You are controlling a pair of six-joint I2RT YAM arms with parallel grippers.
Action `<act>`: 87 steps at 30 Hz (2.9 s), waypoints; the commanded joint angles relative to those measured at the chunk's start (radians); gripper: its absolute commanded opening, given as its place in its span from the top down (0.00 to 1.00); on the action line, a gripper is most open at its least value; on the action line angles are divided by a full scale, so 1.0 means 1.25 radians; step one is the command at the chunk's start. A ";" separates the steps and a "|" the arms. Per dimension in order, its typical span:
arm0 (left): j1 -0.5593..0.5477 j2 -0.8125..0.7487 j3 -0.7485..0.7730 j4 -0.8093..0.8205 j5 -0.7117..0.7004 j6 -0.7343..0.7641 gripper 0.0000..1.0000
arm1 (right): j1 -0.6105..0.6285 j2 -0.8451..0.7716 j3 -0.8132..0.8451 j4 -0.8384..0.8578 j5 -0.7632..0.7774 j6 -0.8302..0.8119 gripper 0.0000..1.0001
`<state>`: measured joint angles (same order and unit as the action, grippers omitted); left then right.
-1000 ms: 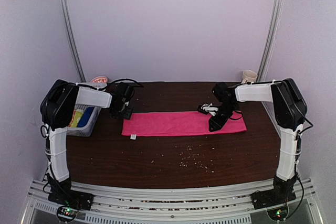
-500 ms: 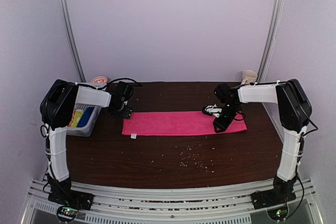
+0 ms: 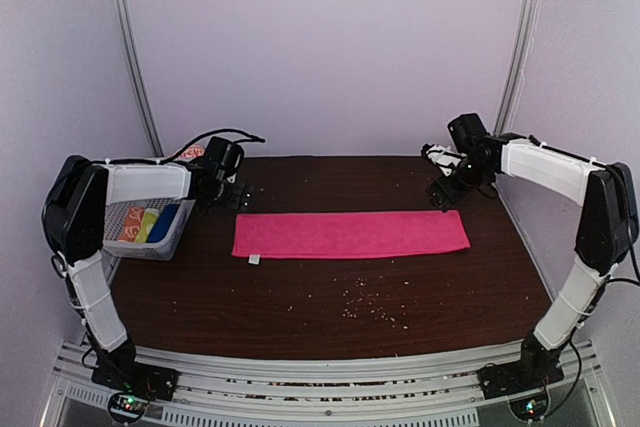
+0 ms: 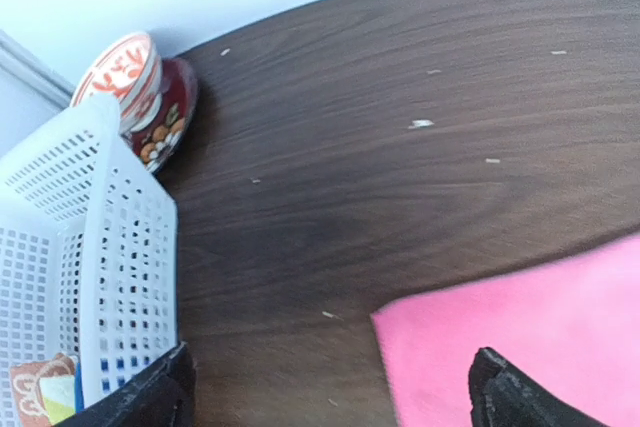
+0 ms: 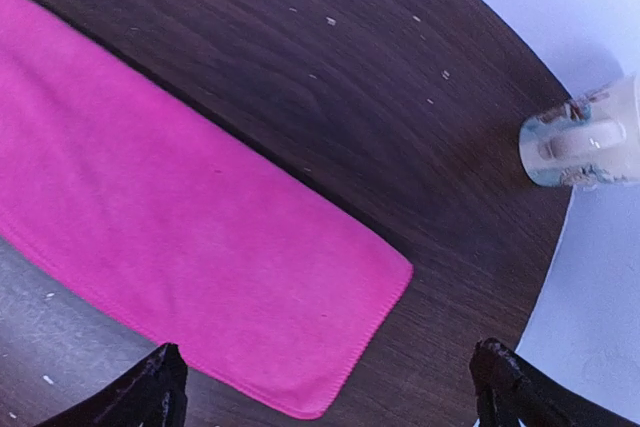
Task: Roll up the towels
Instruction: Smooth out the towel at the center of the board, then pick up the towel from the center of the board.
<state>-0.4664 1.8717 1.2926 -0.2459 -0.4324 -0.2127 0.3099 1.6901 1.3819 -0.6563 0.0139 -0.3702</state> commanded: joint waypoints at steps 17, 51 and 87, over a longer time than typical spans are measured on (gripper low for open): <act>-0.107 0.022 -0.182 0.122 0.248 -0.060 0.63 | -0.126 0.122 -0.131 0.270 0.145 0.085 0.00; -0.081 -0.181 -0.233 0.108 0.261 -0.079 0.02 | -0.173 0.031 -0.144 0.119 -0.107 0.181 0.03; -0.161 -0.319 -0.359 0.124 0.166 -0.133 0.02 | -0.274 0.141 -0.304 0.193 -0.427 0.294 0.58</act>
<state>-0.6613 1.4994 0.8314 -0.1062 -0.2005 -0.3710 -0.0406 1.8057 1.0168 -0.3729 -0.5346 -0.0189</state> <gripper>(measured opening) 0.978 0.444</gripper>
